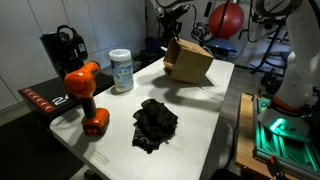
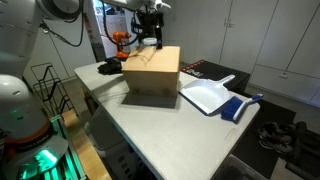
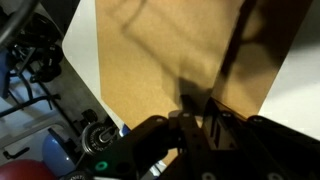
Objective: Flip the cardboard box to the right twice
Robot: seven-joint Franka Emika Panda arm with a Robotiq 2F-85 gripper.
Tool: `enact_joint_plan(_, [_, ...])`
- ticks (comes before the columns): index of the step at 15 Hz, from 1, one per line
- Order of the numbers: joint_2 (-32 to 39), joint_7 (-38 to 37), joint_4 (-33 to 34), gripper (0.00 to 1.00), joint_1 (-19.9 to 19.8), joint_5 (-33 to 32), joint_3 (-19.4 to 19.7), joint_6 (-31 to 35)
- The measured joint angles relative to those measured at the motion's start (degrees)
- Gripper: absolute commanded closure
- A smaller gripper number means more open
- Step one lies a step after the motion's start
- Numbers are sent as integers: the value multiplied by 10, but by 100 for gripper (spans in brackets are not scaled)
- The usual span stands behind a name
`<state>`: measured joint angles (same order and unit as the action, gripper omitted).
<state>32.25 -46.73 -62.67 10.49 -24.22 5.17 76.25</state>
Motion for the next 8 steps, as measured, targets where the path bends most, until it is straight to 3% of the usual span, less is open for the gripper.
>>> enact_joint_plan(8, [-35,-28,-68,99,40,-99,0,11])
